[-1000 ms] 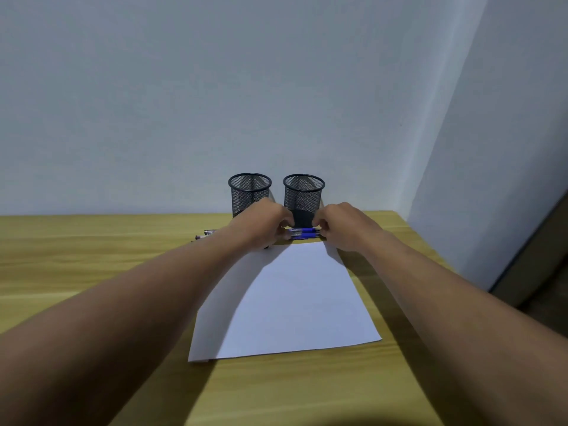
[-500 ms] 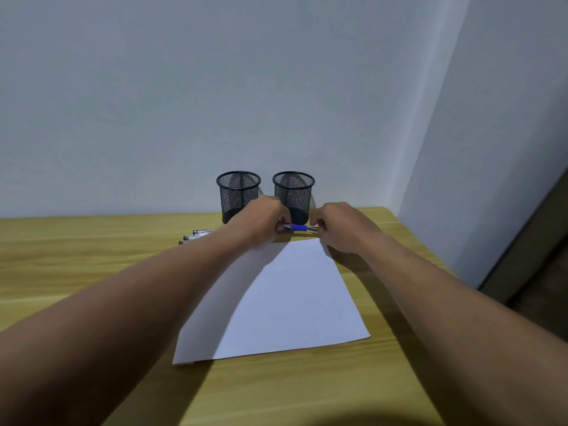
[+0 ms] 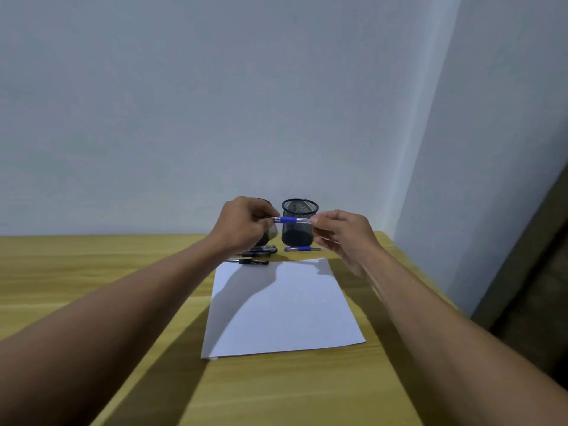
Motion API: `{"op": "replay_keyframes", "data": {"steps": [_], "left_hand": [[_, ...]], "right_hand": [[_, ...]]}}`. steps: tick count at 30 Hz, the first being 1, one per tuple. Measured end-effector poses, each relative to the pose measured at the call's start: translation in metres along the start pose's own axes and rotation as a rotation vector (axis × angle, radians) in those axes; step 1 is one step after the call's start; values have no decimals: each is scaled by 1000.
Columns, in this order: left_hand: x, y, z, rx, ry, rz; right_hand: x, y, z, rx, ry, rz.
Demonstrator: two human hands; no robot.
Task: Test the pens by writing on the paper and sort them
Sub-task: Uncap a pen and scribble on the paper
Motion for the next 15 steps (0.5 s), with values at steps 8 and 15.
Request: {"op": "replay_keyframes", "data": {"steps": [8, 15], "left_hand": [[-18, 18, -33, -72, -11, -10], [-30, 14, -55, -188, -12, -54]], "right_hand": [[-41, 15, 45, 558, -50, 167], [-50, 2, 68, 363, -73, 28]]}}
Point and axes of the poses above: each hand's wrist, its own x-axis towards the middle knuckle, its own z-axis out of the palm, y = z × x, the point moved 8 cm from there along x, towards the middle knuckle, and after that the axes turned 8 degrees about y, right-handed, at the moved point
